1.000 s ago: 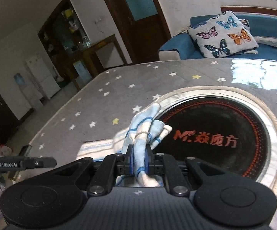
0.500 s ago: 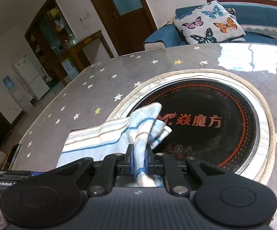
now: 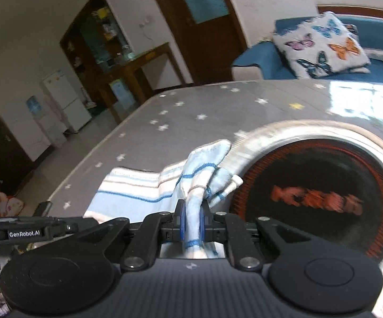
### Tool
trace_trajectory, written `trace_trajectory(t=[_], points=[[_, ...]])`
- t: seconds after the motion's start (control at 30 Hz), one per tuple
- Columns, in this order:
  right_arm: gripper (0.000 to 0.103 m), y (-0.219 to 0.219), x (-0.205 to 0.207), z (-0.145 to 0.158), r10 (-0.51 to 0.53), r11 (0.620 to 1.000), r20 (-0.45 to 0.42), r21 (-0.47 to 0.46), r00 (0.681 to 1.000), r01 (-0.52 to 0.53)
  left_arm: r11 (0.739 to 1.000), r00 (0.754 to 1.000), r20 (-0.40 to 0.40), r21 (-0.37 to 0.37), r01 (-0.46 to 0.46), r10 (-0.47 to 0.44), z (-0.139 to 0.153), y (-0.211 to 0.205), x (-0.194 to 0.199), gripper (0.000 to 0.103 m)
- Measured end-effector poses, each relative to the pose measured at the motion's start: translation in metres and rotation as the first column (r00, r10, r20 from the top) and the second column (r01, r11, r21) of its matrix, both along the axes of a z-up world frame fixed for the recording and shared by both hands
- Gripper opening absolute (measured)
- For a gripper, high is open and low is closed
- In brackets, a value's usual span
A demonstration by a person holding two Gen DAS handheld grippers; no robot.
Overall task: Fold clothes
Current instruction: 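Grasp the folded striped shirt edge with the left gripper while the right gripper grasps it too, then drag the folded shirt away from the cooktop with both grippers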
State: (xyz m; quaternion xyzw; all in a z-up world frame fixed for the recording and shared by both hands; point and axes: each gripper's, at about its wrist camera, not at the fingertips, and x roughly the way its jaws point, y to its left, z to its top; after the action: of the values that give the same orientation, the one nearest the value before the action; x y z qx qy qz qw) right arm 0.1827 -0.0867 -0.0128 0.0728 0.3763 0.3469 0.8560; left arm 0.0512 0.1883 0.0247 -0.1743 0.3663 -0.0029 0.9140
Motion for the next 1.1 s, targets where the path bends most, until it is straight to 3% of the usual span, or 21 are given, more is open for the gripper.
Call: trace_trajectory(t=[0.33, 0.43, 0.5, 0.67, 0.87, 1.1], points=[[0.009, 0.073, 0.034, -0.006, 0.082, 0.995, -0.020, 0.052, 0.996, -0.080, 0.990, 0.991, -0.015, 0.045, -0.134, 0.135, 0.004, 0.055, 0.011, 0.007], [0.010, 0.086, 0.046, -0.013, 0.079, 0.996, -0.035, 0.040, 0.996, -0.078, 0.990, 0.990, -0.043, 0.048, -0.134, 0.136, -0.005, 0.061, 0.020, 0.008], [0.016, 0.088, 0.053, -0.020, 0.064, 0.998, -0.049, 0.010, 0.997, -0.064, 0.988, 0.988, -0.066, 0.070, -0.138, 0.143, -0.010, 0.062, 0.024, 0.010], [0.017, 0.076, 0.056, -0.020, 0.009, 0.999, 0.004, -0.037, 1.000, -0.009, 0.983, 0.987, -0.057, 0.113, -0.145, 0.152, -0.008, 0.065, 0.025, 0.019], [0.017, 0.092, 0.054, -0.009, 0.095, 0.995, 0.046, -0.038, 0.994, -0.094, 0.984, 0.991, -0.027, 0.128, -0.123, 0.128, -0.002, 0.068, 0.049, 0.019], [0.016, 0.109, 0.062, -0.034, 0.118, 0.989, 0.021, -0.098, 0.993, -0.115, 0.982, 0.990, -0.074, 0.150, -0.111, 0.123, -0.029, 0.075, 0.084, 0.018]])
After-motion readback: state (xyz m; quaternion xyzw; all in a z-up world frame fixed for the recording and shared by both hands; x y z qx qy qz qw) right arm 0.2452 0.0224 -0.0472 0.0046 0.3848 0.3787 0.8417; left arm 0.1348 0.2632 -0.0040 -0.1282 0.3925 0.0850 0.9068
